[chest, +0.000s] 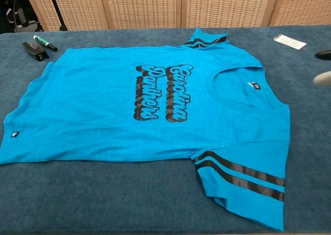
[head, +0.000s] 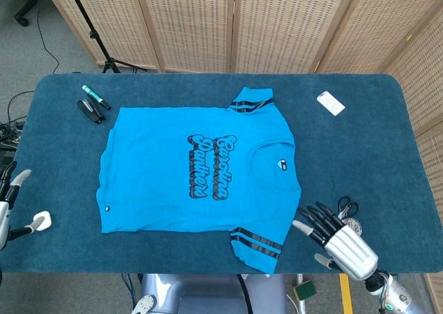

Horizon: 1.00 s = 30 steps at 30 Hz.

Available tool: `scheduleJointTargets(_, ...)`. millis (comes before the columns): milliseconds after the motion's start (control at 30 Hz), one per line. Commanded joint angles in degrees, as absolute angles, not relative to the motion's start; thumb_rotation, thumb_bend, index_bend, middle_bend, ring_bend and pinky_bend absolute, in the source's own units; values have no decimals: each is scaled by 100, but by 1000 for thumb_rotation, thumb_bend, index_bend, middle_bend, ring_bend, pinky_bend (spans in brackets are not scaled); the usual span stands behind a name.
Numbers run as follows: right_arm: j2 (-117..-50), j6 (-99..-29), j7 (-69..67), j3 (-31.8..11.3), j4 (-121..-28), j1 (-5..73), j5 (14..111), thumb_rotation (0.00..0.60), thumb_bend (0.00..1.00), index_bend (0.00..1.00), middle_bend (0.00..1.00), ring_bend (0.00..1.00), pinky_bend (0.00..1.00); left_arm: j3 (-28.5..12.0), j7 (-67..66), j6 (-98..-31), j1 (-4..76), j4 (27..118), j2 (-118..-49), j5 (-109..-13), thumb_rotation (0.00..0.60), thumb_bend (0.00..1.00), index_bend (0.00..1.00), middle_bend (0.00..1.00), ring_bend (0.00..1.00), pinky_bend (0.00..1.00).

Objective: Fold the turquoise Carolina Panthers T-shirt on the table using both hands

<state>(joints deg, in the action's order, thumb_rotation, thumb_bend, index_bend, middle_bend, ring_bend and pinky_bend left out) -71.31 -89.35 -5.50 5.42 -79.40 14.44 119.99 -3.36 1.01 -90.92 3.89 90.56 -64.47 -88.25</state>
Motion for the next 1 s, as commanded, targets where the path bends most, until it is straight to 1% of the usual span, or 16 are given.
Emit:
scheduleJointTargets(33,-7304,-8522,-94,598,-8212,1714,12226,600,0,151,0,0,10,-327,149,-9137,362,9068,-6423,-8857,600,0,0,0,0,0)
scheduleJointTargets(267,-7512,-7675,385,457,-8695,2081,11959,600,0,179,0,0,10,-306,262,-9163,330,9061,-6379,-8885,600,0,0,0,0,0)
scheduleJointTargets(333,-7682,-7365,505,406,-8761,2202,11811,600,0,196,0,0,10,-315,338,-9180,313,9060,-6352,-8866,600,0,0,0,0,0)
scheduleJointTargets(467,-8016,-7040,649,415,-8711,2307,11635,600,0,225,0,0,10,-326,421,-9242,276,9064,-6314,-8863,600,0,0,0,0,0)
scheduleJointTargets(633,-8300,-6928,770,476,-8522,2368,11562,600,0,265,0,0,10,-334,494,-9287,247,9054,-6286,-8867,600,0,0,0,0,0)
scheduleJointTargets(767,-8484,-6978,829,488,-8388,2396,11535,600,0,296,0,0,10,-335,514,-9242,258,9050,-6275,-8852,600,0,0,0,0,0)
scheduleJointTargets(1000,-8647,-6920,1041,561,-8166,2430,11442,600,0,310,0,0,10,-350,572,-9244,248,9063,-6255,-8833,600,0,0,0,0,0)
